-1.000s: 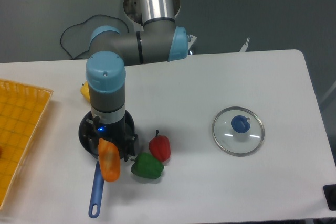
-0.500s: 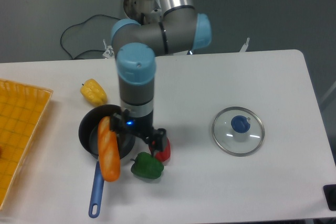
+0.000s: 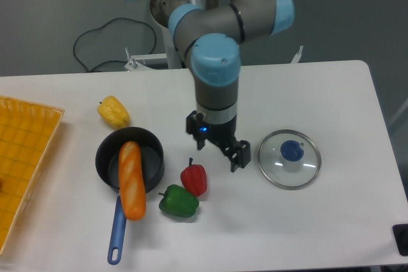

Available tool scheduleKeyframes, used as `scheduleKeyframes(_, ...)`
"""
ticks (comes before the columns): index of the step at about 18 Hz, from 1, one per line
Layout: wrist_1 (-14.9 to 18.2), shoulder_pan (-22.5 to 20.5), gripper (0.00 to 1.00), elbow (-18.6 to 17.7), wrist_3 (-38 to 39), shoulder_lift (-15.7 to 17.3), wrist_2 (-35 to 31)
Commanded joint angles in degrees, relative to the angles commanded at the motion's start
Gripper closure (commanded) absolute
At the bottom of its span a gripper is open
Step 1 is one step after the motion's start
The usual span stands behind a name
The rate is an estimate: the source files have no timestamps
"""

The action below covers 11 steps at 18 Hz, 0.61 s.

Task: Place the long bread in the pot
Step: 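Open the gripper and lift it away from the pan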

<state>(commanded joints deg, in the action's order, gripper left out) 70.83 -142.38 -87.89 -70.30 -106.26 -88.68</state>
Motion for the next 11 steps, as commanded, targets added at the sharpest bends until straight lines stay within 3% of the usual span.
scheduleKeyframes(4,0.5,-1.3,0.0,-0.1,-4.7,0.2,-0.8)
scheduleKeyframes(11,0.8,-3.1,0.0,-0.6,-5.0,1.3,-0.6)
